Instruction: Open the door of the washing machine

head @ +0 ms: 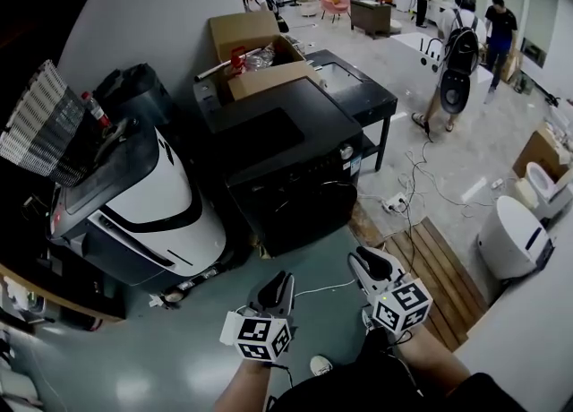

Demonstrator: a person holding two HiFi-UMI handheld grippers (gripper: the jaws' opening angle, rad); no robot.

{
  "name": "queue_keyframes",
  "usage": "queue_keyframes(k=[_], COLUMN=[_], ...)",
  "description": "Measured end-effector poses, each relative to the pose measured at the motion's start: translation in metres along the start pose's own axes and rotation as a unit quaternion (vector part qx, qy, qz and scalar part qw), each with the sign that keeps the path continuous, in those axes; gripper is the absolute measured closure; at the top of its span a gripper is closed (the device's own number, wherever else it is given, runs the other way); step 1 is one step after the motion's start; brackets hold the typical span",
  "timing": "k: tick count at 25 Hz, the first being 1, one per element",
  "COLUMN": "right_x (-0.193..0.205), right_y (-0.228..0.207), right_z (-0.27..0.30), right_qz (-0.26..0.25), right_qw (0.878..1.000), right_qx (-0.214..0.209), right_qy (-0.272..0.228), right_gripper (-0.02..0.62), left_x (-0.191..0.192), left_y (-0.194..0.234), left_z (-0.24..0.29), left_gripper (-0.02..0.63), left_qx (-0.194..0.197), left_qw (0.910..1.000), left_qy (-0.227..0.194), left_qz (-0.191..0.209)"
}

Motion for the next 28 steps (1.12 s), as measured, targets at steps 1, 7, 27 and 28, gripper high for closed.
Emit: queue_keyframes(k=[1, 7, 27, 28], right_x=[-0.001, -0.012, -0.044, -0.045], right_y=[-0.008, -0.064, -0.240, -0.246], right_z=[0.002, 0.019, 0.076, 0.078], right_qz=[-0.001, -0.007, -0.002, -0.002], right_qw=[1.000, 1.000, 0.993, 0.992], right_qx=[-0.003, -0.023, -0.113, -0.119], right_qy=[0.000, 0.010, 0.044, 0.046], right_gripper=[0.488, 0.457, 0.422, 0.422], left_x=[-0.001, -0.006, -0.038, -0.039], left_y=[-0.002, -0.016, -0.071, -0.073], left_z=[0.007, 0.058, 0.194, 0.198], left_gripper=[0.534, 0.442, 0.379, 0.379], left_qx=[-0.002, -0.014, -0.090, -0.095], left_qw=[1.0000, 0.9999, 0.9957, 0.9951], left_qy=[0.000, 0.000, 0.002, 0.002], left_qz=[0.000, -0.005, -0.023, -0.025])
Point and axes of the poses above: the fingertips, and each gripper's own axes: z forward along the fingers, y to its left, x out of its underside, the point moved 8 cm from there along -z, backward along the fingers, and after that the axes turned 13 degrees about -x, right-handed, at the moved point
